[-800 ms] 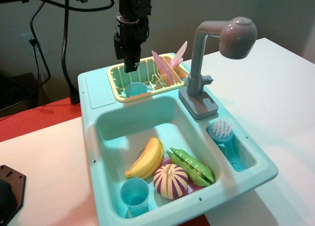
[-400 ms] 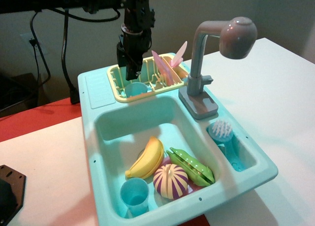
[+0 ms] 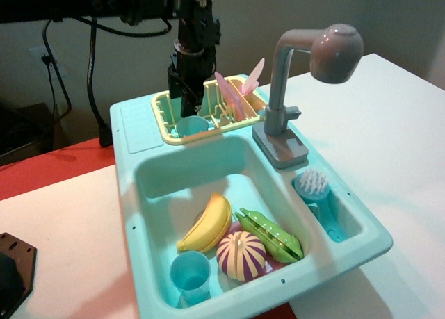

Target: Put cup from drying rack to sink

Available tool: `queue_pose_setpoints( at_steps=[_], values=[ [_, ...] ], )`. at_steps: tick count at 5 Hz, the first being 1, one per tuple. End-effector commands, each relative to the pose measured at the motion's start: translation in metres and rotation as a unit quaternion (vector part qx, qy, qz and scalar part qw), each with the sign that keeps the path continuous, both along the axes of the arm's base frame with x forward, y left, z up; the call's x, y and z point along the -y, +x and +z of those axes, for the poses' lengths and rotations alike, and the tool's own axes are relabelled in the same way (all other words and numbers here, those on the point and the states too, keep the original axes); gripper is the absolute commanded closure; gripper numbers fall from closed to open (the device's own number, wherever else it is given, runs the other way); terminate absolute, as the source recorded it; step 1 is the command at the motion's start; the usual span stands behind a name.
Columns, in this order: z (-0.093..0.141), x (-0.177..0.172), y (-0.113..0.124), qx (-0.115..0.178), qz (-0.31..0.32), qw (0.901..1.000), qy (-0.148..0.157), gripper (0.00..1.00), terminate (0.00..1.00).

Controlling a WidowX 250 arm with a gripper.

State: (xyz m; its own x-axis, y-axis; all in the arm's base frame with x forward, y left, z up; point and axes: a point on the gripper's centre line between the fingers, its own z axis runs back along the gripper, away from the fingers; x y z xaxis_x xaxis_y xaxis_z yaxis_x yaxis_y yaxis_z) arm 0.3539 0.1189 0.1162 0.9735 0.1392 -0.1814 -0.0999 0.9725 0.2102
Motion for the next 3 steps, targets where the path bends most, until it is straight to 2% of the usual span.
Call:
queue_pose_setpoints(
  at_steps=[1, 2, 3],
  values=[
    [0.0019, -0.0019, 0.0017, 0.014, 0.005, 0.9998, 0.013, 0.00, 0.00],
    [-0.0041, -0.0027, 0.0021, 0.012, 0.007, 0.9998, 0.016, 0.00, 0.00],
    [-0.0073, -0.0013, 0.0011, 0.021, 0.007, 0.9996, 0.019, 1.00, 0.00]
  ],
)
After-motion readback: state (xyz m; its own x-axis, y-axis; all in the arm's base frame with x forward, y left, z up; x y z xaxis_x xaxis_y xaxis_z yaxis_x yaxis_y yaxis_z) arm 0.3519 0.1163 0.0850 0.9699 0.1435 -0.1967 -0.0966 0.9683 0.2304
